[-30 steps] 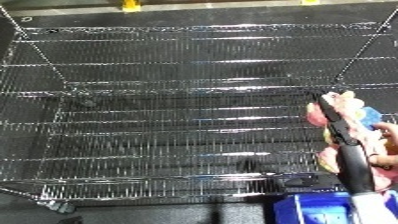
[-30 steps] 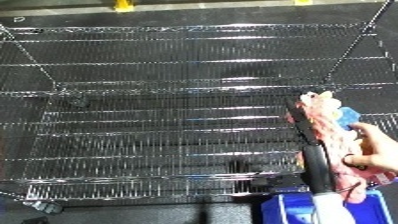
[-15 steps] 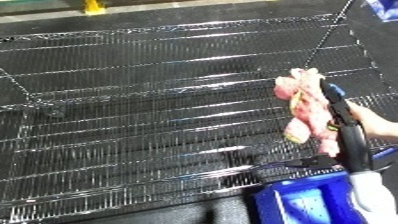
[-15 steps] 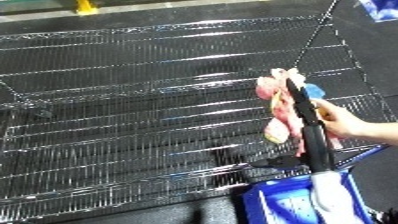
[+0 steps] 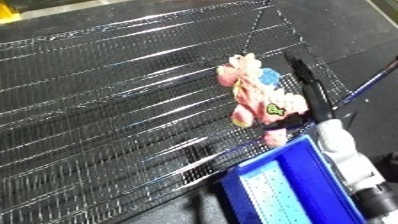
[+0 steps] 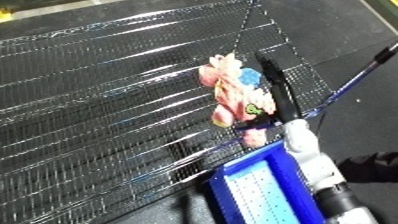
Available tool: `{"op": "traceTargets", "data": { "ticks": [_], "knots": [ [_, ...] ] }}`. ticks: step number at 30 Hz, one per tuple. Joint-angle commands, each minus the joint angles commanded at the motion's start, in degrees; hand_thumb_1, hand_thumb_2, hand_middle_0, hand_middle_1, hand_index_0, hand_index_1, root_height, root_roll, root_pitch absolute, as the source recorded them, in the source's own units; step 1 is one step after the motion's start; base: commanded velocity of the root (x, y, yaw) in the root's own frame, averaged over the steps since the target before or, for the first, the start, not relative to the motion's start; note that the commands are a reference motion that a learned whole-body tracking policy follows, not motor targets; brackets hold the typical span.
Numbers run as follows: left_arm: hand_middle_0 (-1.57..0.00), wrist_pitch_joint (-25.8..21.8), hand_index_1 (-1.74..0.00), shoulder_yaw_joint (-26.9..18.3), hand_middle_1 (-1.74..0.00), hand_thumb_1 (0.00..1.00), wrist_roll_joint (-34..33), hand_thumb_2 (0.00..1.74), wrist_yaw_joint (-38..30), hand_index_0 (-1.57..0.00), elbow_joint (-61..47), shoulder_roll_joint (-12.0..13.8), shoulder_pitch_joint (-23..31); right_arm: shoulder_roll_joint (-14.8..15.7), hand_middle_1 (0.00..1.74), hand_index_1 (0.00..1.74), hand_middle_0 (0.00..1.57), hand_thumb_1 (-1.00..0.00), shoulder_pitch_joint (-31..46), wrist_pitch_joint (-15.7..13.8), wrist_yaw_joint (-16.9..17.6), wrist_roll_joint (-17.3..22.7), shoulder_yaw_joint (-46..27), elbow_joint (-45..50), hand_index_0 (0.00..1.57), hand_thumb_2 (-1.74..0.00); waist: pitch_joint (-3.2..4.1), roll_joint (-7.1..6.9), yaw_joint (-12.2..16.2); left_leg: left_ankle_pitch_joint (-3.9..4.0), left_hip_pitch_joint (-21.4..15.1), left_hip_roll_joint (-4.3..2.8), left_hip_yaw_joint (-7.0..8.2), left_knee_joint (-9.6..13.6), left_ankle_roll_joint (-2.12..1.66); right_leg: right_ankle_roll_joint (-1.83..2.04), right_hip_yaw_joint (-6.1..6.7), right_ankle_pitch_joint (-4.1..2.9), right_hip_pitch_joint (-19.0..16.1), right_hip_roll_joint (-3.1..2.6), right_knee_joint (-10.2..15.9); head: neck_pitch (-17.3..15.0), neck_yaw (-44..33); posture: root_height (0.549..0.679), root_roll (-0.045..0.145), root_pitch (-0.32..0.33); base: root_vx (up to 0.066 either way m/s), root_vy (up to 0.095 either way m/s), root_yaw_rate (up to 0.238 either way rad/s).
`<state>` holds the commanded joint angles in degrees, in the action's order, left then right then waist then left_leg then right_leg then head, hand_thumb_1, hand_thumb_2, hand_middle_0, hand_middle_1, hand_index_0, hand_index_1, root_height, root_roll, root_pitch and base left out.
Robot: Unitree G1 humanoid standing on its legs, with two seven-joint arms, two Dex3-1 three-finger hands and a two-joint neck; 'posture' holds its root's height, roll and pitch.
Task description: Pick up the object and place it into the box
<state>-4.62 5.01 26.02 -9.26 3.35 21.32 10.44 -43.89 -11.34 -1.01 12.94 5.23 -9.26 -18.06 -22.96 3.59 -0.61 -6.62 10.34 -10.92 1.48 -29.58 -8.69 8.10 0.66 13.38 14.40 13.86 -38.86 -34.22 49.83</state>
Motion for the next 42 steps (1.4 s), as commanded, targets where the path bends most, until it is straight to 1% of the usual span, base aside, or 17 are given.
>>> {"op": "traceTargets", "data": {
  "ticks": [1,2,4,9,11,12,14,16,17,22,27,31,34,37,42],
  "knots": [
    [-1.57,-0.12,-1.74,0.73,-1.74,1.00,0.28,1.74,0.18,-1.57,0.14,0.19,-0.01,-1.31,0.00,0.00,0.00,0.00,-1.70,0.12,-0.15,0.14,0.87,-2.16,0.00,0.00,-0.05,0.53,-0.11,0.07,0.14,0.15,0.05,0.08,-0.02,0.05,0.03,-0.05,0.32,0.11,-0.10,1.04,1.37,0.640,0.061,-0.150,0.019,-0.012,-0.009],
    [-1.57,-0.12,-1.74,0.73,-1.74,1.00,0.28,1.74,0.18,-1.57,0.14,0.19,-0.01,-1.31,0.00,0.00,0.00,0.00,-1.70,0.12,-0.15,0.14,0.87,-2.16,0.00,0.00,-0.05,0.53,-0.11,0.07,0.14,0.15,0.05,0.08,-0.02,0.05,0.03,-0.05,0.32,0.11,-0.10,1.04,1.37,0.640,0.061,-0.150,0.019,-0.012,-0.009],
    [-1.57,-0.34,-1.74,1.46,-1.74,1.00,0.57,1.74,0.32,-1.57,0.33,0.39,0.05,-2.70,0.00,0.00,0.00,0.00,-3.57,0.27,-0.36,0.27,1.89,-4.32,0.00,0.00,-0.10,1.14,-0.18,0.13,0.25,0.31,0.10,0.24,-0.01,0.12,0.12,-0.14,0.72,0.25,-0.14,1.98,2.67,0.640,0.062,-0.147,0.018,-0.006,-0.019],
    [-1.57,-1.02,-1.74,3.74,-1.74,1.00,1.41,1.74,0.54,-1.57,0.54,0.94,0.42,-6.66,0.00,0.00,0.00,0.00,-9.43,1.03,-0.38,0.84,4.60,-10.37,0.00,0.00,-0.17,2.98,-0.55,0.48,1.03,0.74,0.24,0.49,-0.12,0.26,0.43,-0.32,2.24,0.76,-0.47,4.92,5.55,0.639,0.070,-0.135,0.015,0.010,-0.028],
    [-1.57,-1.24,-1.74,4.59,-1.74,1.00,1.76,1.74,0.68,-1.57,0.54,1.03,0.40,-8.22,0.00,0.00,0.00,0.00,-12.89,1.49,-0.27,1.26,6.15,-13.82,0.00,0.00,-0.37,3.80,-0.65,0.61,1.64,0.92,0.24,0.41,-0.16,0.28,0.60,-0.35,3.17,0.95,-0.82,6.05,6.39,0.639,0.074,-0.128,0.009,0.015,-0.022],
    [-1.57,-1.32,-1.74,4.86,-1.74,1.00,1.87,1.74,0.75,-1.57,0.53,1.05,0.36,-8.75,0.00,0.00,0.00,0.00,-14.39,1.67,-0.25,1.41,6.88,-15.34,0.00,0.00,-0.48,4.10,-0.63,0.64,1.88,1.00,0.23,0.38,-0.16,0.28,0.67,-0.34,3.53,1.02,-0.94,6.12,6.42,0.638,0.076,-0.125,0.008,0.010,-0.014],
    [-1.57,-1.50,-1.74,5.43,-1.74,1.00,2.06,1.74,0.86,-1.57,0.55,1.10,0.26,-9.99,0.00,0.00,0.00,0.00,-18.61,1.82,-0.37,1.82,9.07,-19.87,0.00,0.00,-0.81,4.86,-0.62,0.72,2.43,1.19,0.26,0.30,-0.21,0.27,0.77,-0.33,4.36,1.17,-1.24,8.11,7.18,0.638,0.080,-0.118,0.004,0.011,-0.017],
    [-1.57,-1.65,-1.74,5.71,-1.74,1.00,2.15,1.74,0.88,-1.57,0.60,1.19,0.20,-10.74,0.00,0.00,0.00,0.00,-22.03,1.88,-0.61,2.24,10.90,-23.76,0.00,0.00,-1.16,5.49,-0.62,0.81,2.81,1.35,0.31,0.31,-0.27,0.28,0.80,-0.31,4.96,1.30,-1.42,9.08,7.71,0.638,0.082,-0.112,-0.003,0.010,-0.005],
    [-1.57,-1.73,-1.74,5.90,-1.74,1.00,2.22,1.74,0.86,-1.57,0.60,1.24,0.16,-11.14,0.00,0.00,0.00,0.00,-24.01,1.91,-0.81,2.57,11.95,-26.14,0.00,0.00,-1.35,5.87,-0.65,0.88,3.05,1.46,0.32,0.32,-0.32,0.27,0.81,-0.30,5.31,1.38,-1.51,10.09,8.05,0.637,0.084,-0.108,-0.007,0.011,0.004],
    [-1.57,-2.07,-1.74,6.45,-1.74,1.00,2.64,1.74,0.80,-1.57,0.55,1.40,0.16,-11.83,0.00,0.00,0.00,0.00,-29.75,1.84,-1.73,4.39,14.84,-34.13,0.00,0.00,-2.13,7.24,-0.85,1.08,4.17,1.77,0.25,0.25,-0.42,0.24,0.96,-0.33,6.57,1.66,-1.72,13.26,8.80,0.637,0.089,-0.095,-0.009,0.004,0.009],
    [-1.57,-2.37,-1.74,6.80,-1.74,1.00,2.93,1.74,0.80,-1.57,0.62,1.28,0.26,-11.95,0.00,0.00,0.00,0.00,-33.06,1.93,-2.96,5.21,17.08,-39.96,0.00,0.00,-3.05,8.35,-1.15,1.30,5.13,1.97,0.17,0.20,-0.50,0.18,1.12,-0.21,7.70,1.88,-2.23,14.27,9.08,0.636,0.092,-0.084,-0.016,0.002,0.025],
    [-1.57,-2.33,-1.74,6.82,-1.74,1.00,3.07,1.74,0.86,-1.57,0.63,0.94,0.38,-10.85,0.00,0.00,0.00,0.00,-34.41,1.75,-4.34,5.30,19.00,-44.20,0.00,0.00,-3.78,8.88,-1.29,1.36,5.68,2.04,0.06,0.12,-0.52,0.09,1.08,-0.08,8.08,1.84,-2.43,14.54,8.86,0.636,0.092,-0.078,-0.015,-0.012,0.034],
    [-1.57,-2.36,-1.74,6.72,-1.74,1.00,3.23,1.74,0.82,-1.57,0.65,0.63,0.28,-9.35,0.00,0.00,0.00,0.00,-33.50,1.90,-5.23,5.60,19.45,-45.49,0.00,0.00,-4.25,8.95,-1.18,1.28,5.92,2.00,-0.09,-0.05,-0.50,0.05,0.98,0.02,8.03,1.73,-2.52,14.48,8.36,0.636,0.090,-0.076,-0.012,-0.014,0.034],
    [-1.57,-2.48,-1.74,6.54,-1.74,1.00,3.16,1.74,0.77,-1.57,0.78,0.58,0.00,-7.85,0.26,0.26,0.24,-0.15,-31.95,2.24,-6.13,5.54,19.66,-46.00,0.24,-0.26,-4.55,8.71,-1.15,1.20,6.02,1.84,-0.26,-0.19,-0.53,0.04,0.82,0.12,7.81,1.60,-2.55,14.04,7.62,0.636,0.087,-0.077,-0.009,-0.016,0.028],
    [-1.57,-2.65,-1.74,6.24,-1.74,1.00,2.97,1.74,0.75,-1.57,1.14,0.59,-0.25,-5.55,0.70,0.70,0.63,-0.40,-29.69,2.44,-7.06,4.78,20.17,-45.90,0.63,-0.70,-4.70,7.98,-1.20,0.95,5.94,1.43,-0.43,-0.44,-0.60,0.03,0.59,0.12,7.16,1.35,-2.24,13.51,6.80,0.636,0.081,-0.080,-0.008,-0.017,0.012]
  ]
}}
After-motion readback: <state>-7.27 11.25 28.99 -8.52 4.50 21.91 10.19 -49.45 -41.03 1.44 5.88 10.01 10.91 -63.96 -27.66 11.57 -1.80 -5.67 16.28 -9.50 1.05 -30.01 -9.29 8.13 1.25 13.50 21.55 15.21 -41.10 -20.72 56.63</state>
